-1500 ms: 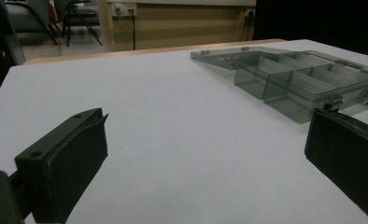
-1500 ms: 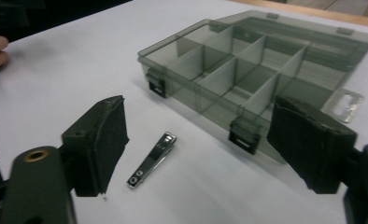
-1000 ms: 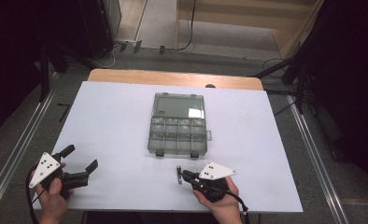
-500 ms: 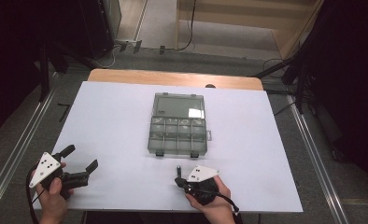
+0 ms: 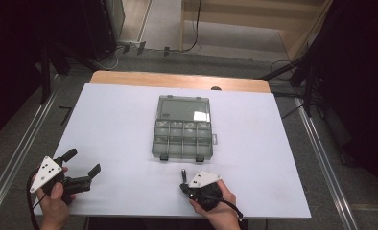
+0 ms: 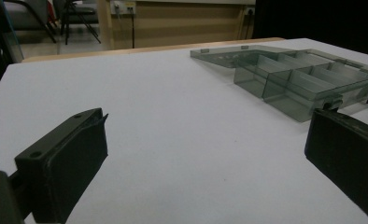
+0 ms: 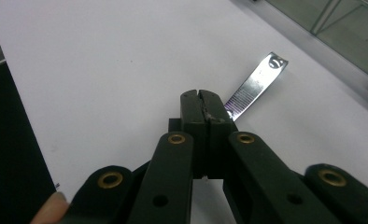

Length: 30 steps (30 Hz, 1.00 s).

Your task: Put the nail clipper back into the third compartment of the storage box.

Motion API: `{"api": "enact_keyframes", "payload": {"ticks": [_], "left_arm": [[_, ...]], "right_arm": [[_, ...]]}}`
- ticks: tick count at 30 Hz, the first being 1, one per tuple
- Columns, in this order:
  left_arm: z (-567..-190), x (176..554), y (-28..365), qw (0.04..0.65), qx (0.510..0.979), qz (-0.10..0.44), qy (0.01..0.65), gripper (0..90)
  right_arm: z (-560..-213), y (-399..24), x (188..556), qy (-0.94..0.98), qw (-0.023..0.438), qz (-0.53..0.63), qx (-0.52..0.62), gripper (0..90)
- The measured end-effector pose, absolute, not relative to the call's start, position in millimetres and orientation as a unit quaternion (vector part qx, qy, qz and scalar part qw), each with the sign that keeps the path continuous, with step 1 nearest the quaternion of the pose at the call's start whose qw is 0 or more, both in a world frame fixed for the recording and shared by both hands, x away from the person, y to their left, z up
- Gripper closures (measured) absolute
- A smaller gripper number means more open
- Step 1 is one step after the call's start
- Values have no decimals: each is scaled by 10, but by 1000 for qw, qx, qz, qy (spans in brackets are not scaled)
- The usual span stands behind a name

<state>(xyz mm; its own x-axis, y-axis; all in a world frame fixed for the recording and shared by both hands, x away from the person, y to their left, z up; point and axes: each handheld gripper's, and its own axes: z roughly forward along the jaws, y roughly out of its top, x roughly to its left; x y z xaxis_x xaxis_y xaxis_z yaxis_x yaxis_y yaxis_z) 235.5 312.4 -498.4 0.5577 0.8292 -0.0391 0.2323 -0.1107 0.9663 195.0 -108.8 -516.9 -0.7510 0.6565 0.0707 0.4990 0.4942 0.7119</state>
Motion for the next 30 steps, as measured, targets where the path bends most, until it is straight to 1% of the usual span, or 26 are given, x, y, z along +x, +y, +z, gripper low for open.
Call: {"api": "enact_keyframes", "payload": {"ticks": [10, 19, 30], "left_arm": [[-4983, 2356, 3122, 544, 696, 274, 381, 0], [-4983, 2356, 3119, 543, 697, 274, 380, 0], [-4983, 2354, 3121, 544, 696, 273, 381, 0]], "right_arm": [[-5151, -1124, 1951, 855, 106, 374, 343, 900], [-5175, -962, 1998, 857, 116, 376, 332, 900], [-5167, -1101, 2018, 852, 122, 367, 352, 900]]}}
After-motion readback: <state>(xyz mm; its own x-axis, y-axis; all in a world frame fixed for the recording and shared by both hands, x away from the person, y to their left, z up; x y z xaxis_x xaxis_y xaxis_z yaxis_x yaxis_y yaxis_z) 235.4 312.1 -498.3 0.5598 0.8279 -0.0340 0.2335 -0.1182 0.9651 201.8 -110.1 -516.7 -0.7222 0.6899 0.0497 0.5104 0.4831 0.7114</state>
